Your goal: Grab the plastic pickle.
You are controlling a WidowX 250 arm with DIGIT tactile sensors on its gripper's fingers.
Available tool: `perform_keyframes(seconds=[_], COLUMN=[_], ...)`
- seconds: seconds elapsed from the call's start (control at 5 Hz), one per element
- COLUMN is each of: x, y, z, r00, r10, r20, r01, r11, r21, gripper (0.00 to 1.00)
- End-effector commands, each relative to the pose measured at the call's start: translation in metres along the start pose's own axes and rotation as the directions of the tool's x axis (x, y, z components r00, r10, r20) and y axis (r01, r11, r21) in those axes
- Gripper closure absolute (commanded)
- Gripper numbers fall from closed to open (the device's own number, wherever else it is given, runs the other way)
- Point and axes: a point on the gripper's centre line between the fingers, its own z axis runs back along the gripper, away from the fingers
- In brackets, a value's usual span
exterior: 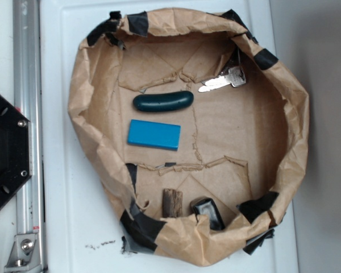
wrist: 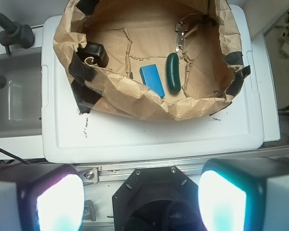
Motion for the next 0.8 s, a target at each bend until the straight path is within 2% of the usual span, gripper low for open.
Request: perform_keyframes(seconds=[0.0, 0.2, 0.4, 0.6], x=[0.0, 0.045, 0.083, 0.125], y=[0.0, 0.028, 0.043, 0.052], z=[0.0, -0.047, -0.09, -0.147], r00=[1.0, 0.994, 0.979, 0.98], r10=[0.0, 0.097, 0.2, 0.178], r20=[0.0, 0.048, -0.04, -0.085], r01=[0.0, -0.095, -0.198, -0.166], r11=[1.0, 0.995, 0.978, 0.978], r21=[0.0, -0.04, 0.06, 0.124], gripper=[0.0, 0.0, 0.0, 0.0])
